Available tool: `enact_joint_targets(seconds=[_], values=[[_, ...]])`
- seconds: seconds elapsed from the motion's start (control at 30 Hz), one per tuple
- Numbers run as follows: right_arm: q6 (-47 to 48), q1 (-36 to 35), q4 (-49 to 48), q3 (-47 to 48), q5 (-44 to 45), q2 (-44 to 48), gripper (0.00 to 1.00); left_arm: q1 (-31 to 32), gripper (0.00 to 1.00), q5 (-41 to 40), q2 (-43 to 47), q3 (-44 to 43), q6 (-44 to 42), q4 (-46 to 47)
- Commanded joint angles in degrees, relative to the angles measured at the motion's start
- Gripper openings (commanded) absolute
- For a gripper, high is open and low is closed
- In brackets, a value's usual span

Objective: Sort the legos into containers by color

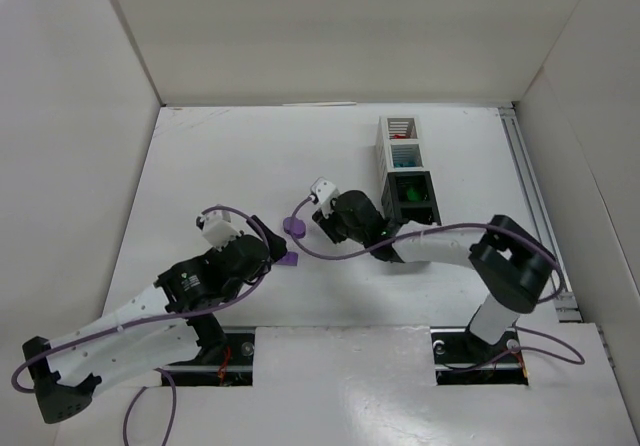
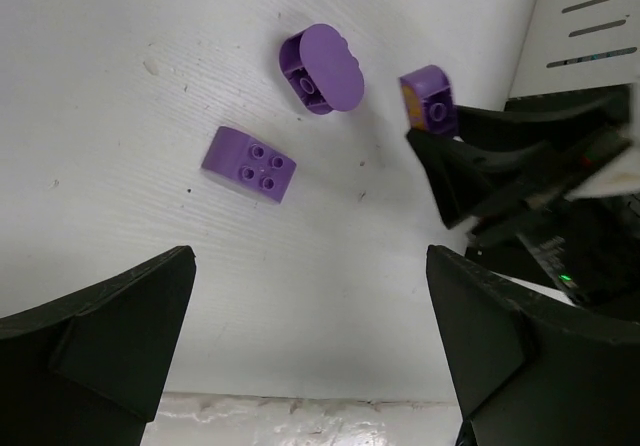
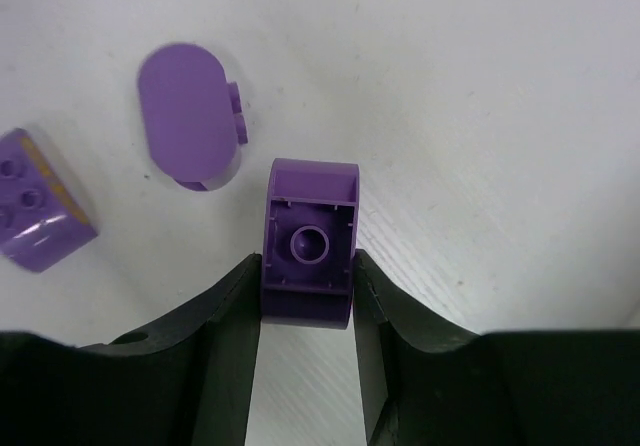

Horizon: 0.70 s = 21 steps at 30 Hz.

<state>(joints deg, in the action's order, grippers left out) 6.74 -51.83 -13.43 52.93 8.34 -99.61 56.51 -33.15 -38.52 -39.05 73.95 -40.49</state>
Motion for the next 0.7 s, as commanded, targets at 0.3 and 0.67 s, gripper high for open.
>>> enact_joint_targets(seconds=[0.3,0.67], values=[[14.96,1.29,13.84,-11.35,5.18,42.73,0.22,0.09,0.99,0.1,-4.88,-2.35,1.01,2.77],[20.67,12.54,35.49,-12.58,5.57,56.9,0.24,-3.68,0.99,4.31,-19.99,-6.22,-2.49,9.98]])
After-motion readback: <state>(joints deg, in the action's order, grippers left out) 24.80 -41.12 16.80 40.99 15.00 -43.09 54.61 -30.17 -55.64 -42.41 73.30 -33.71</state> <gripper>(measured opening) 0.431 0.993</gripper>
